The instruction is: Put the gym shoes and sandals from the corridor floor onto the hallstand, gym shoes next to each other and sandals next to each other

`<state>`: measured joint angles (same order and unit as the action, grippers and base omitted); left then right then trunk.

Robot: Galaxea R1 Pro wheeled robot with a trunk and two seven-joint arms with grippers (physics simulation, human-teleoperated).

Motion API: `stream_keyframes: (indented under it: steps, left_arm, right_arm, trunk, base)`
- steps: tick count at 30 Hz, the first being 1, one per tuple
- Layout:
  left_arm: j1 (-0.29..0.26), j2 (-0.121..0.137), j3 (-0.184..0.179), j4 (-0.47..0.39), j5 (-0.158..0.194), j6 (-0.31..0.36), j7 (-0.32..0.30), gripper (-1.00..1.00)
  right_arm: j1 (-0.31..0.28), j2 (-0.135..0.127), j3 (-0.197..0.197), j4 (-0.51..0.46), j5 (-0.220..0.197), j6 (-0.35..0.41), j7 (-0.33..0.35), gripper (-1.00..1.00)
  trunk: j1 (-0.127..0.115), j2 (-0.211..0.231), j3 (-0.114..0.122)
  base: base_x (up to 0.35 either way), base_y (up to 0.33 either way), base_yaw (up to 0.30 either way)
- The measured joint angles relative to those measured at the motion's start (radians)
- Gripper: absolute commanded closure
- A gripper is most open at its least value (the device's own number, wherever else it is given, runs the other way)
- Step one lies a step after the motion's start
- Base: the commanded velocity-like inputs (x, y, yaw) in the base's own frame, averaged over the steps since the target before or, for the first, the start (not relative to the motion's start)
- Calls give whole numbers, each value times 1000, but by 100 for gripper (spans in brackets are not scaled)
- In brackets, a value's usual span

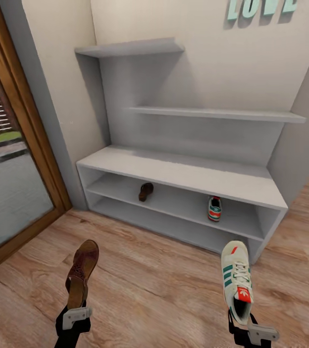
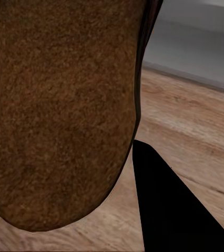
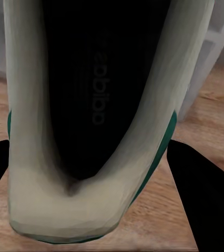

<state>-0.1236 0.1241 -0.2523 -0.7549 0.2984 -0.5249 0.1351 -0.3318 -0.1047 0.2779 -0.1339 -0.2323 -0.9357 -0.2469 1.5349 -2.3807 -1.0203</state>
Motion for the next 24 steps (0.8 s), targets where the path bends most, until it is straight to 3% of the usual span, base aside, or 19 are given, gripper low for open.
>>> stream_keyframes:
  steps: [18, 24]
  left_arm:
    - [0, 0, 1, -1, 0, 0, 0, 100]
    - [0, 0, 1, -2, 1, 0, 0, 100]
  right_arm:
    - [0, 0, 0, 0, 0, 0, 0, 100]
    - [0, 0, 0, 0, 0, 0, 0, 100]
  trunk:
    - [0, 0, 0]
    - [0, 0, 0]
  base:
    - [86, 304, -280]
    - [64, 304, -86]
